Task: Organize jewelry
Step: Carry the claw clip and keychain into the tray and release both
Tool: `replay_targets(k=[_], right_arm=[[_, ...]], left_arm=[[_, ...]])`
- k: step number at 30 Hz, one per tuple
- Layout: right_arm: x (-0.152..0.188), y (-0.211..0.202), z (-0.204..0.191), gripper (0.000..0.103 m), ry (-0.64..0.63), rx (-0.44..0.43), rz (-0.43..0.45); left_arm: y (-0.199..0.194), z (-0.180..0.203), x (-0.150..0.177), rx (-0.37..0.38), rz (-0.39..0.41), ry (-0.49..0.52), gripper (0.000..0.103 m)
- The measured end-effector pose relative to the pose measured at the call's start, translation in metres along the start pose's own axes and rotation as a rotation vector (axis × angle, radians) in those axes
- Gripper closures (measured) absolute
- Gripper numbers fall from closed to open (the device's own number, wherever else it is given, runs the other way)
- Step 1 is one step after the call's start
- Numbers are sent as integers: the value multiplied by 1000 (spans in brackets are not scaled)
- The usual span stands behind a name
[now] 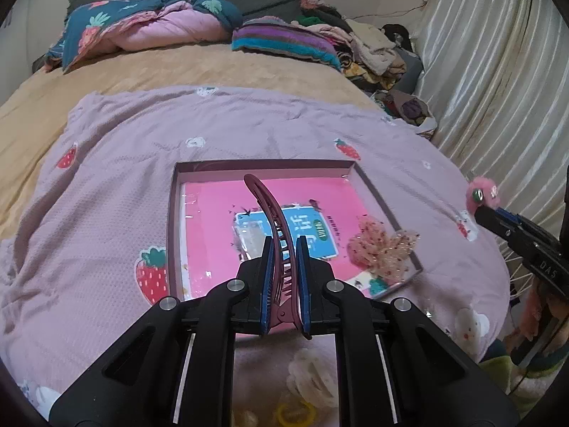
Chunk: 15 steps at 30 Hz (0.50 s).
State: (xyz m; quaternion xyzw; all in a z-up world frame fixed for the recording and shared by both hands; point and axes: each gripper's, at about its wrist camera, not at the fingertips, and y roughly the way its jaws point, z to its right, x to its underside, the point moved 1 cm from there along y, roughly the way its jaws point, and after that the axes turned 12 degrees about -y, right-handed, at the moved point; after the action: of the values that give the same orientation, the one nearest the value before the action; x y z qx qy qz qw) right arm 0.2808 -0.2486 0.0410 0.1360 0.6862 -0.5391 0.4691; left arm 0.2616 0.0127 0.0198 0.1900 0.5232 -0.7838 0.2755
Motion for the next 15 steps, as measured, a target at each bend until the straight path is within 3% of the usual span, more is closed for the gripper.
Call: replay_targets(k=[15], right_arm=[[-2,57,2,77,31,-28,-69]], left_arm=[[41,-18,2,-21,-61,-32,97]])
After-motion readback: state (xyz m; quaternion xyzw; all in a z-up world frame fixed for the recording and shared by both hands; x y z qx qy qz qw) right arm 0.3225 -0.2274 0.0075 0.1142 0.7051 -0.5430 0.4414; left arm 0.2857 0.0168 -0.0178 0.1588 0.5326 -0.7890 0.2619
